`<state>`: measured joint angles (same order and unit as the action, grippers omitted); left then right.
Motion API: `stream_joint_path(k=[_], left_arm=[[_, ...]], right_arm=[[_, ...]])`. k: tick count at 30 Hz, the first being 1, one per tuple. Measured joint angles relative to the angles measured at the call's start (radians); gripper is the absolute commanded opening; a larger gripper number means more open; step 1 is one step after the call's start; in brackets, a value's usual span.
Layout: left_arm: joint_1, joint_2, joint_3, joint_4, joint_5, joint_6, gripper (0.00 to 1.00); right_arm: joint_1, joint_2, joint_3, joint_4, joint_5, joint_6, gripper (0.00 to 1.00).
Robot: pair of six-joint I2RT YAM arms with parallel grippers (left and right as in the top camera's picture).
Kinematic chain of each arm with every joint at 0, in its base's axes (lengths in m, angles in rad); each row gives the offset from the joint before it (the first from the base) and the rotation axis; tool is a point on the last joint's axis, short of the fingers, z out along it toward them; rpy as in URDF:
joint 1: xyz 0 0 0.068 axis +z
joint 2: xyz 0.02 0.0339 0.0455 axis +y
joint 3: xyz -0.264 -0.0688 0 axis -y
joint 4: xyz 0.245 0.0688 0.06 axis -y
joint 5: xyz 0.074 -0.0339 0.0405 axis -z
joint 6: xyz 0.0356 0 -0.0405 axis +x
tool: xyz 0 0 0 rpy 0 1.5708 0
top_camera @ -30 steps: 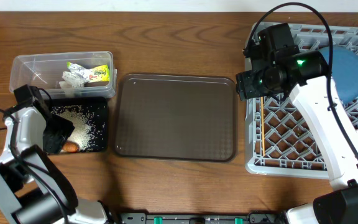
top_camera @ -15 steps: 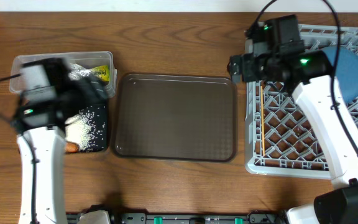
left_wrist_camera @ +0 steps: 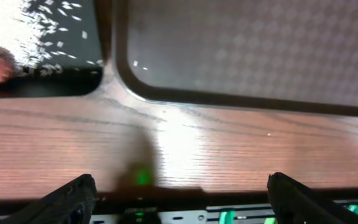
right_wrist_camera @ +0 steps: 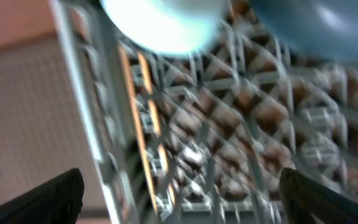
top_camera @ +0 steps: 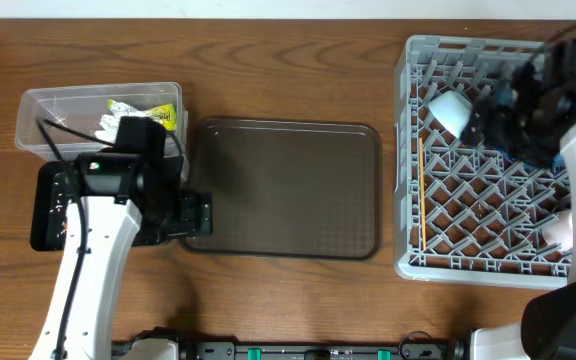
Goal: Sort waste into correct bins and load items into the dishwasher rack
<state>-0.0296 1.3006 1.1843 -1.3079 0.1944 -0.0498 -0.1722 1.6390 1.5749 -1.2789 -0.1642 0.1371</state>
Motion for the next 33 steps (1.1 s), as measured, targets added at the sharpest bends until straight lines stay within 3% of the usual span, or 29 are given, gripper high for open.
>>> stream_joint_path(k=[7, 14, 18, 25, 33], left_arm=[[0.013, -0.196, -0.001, 0.037, -0.012, 0.043, 0.9], [0.013, -0.601, -0.087, 0.119, -0.015, 0.055, 0.96], [0.013, -0.759, -0.108, 0.152, -0.02, 0.055, 0.97], [0.013, -0.797, -0.113, 0.162, -0.023, 0.055, 0.97], [0.013, -0.797, -0.114, 0.163, -0.022, 0.055, 0.98]], right_arm=[[0.04, -0.148, -0.175, 0.043, 0.047, 0.0, 0.99], [0.185, -0.664, -0.543, 0.225, 0.063, 0.0, 0.99], [0.209, -0.915, -0.645, 0.25, 0.068, 0.0, 0.99], [0.21, -1.168, -0.677, 0.23, 0.071, 0.0, 0.99], [0.21, -1.225, -0.679, 0.162, 0.071, 0.0, 0.99]])
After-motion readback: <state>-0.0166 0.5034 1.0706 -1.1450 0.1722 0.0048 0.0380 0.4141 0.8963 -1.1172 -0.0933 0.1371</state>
